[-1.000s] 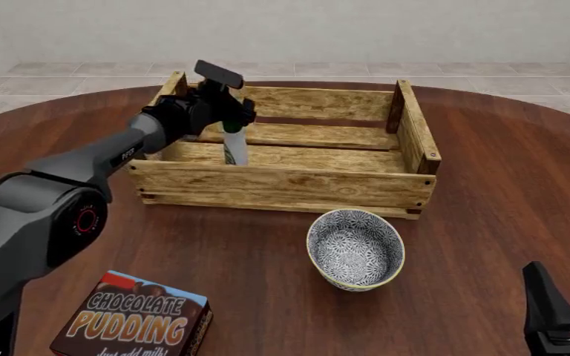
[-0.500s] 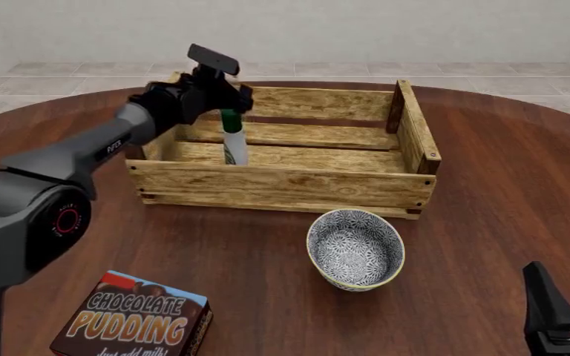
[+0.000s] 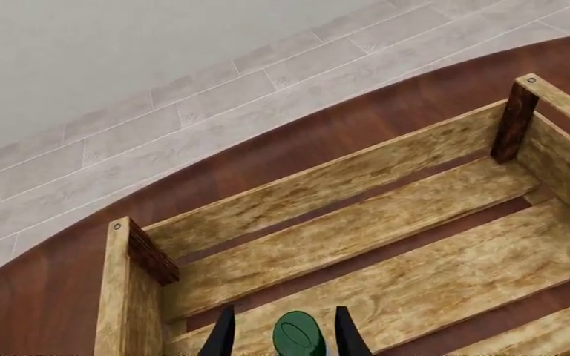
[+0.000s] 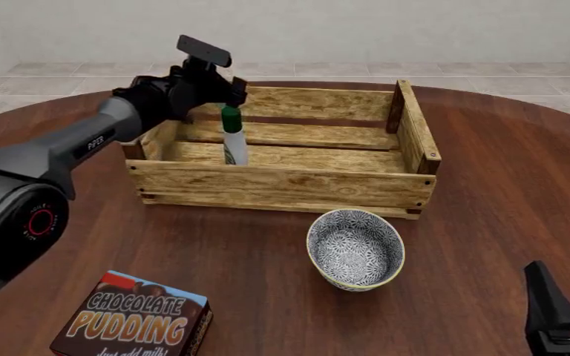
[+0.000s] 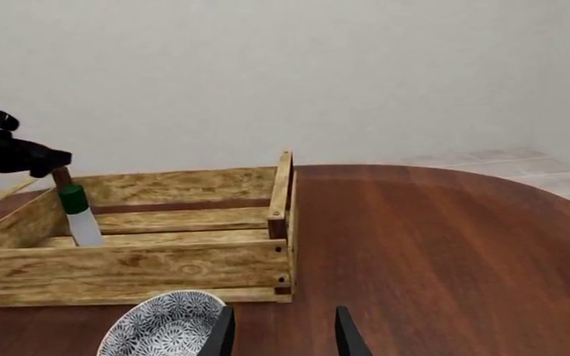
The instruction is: Pick up the salad dressing and put it in the tray.
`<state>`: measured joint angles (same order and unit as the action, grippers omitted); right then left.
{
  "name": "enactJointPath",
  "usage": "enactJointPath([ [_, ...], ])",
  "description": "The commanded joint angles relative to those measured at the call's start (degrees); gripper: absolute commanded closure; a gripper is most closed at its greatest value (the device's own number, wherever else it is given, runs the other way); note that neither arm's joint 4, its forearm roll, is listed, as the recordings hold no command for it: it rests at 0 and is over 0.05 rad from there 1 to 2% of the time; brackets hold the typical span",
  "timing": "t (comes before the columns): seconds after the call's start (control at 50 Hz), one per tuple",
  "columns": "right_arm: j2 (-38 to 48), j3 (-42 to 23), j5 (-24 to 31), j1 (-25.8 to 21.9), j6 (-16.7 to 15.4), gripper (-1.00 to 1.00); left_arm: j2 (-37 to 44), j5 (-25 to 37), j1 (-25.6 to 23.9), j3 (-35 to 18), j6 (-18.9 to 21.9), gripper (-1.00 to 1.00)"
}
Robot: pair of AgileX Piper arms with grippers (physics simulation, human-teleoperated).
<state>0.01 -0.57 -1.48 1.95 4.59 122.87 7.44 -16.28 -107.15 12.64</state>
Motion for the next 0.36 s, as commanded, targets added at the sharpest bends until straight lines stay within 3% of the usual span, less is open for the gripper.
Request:
enactJointPath([
  [0.02, 0.0, 0.0, 0.1, -0.1, -0.2, -1.0, -2.1, -0.7, 0.3, 2.4, -0.2, -1.0],
  [0.36, 0.0, 0.0, 0.5, -0.6, -1.0, -1.0, -9.0, -2.6, -0.4, 8.9, 0.5, -1.0],
])
